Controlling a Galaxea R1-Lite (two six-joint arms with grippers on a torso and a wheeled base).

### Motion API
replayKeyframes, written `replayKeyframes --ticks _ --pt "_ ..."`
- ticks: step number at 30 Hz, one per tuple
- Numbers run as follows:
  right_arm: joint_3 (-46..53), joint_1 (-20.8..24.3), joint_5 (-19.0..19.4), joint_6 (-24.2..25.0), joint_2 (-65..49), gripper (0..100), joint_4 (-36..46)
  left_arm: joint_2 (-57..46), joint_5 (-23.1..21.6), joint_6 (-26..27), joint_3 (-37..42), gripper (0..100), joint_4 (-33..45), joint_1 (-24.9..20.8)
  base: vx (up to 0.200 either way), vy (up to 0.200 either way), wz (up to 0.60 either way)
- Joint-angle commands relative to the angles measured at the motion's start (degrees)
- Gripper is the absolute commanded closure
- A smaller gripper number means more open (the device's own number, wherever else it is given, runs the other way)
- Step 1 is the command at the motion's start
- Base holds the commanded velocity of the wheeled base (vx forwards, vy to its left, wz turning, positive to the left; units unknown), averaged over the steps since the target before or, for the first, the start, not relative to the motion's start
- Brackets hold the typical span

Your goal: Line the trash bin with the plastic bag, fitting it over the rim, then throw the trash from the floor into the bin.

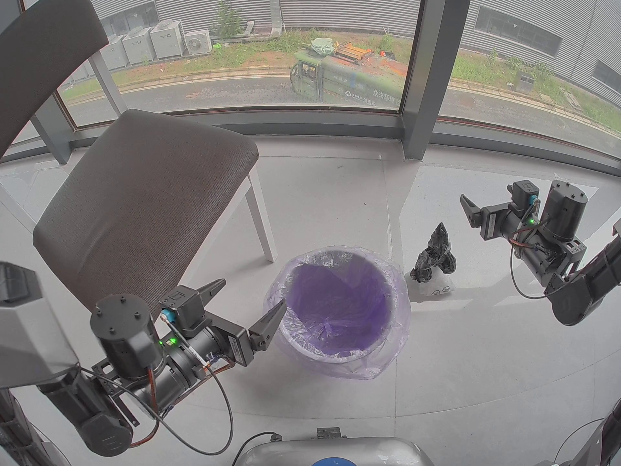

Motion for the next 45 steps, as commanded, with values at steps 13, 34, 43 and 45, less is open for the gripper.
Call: replayKeyframes --ticks 13,34,43,45 --pt "-29.2 -1.8 -1.3 19.3 25.7 0 11.6 -23.3 -0.6 3.5 -1.2 0 -1.0 8.8 0.0 0.0 0.0" --pt "-43.1 -4.2 -2.0 22.5 44.0 0 18.9 -24.2 -0.8 4.7 2.8 0 -1.0 9.2 0.0 0.0 0.0" --pt "-46.6 -4.8 -1.9 22.5 48.9 0 18.9 -22.0 -0.7 4.2 3.2 0 -1.0 9.3 0.0 0.0 0.0" --pt "-48.1 -4.8 -2.0 22.6 50.3 0 18.9 -21.3 -0.7 4.3 3.6 0 -1.0 9.2 0.0 0.0 0.0"
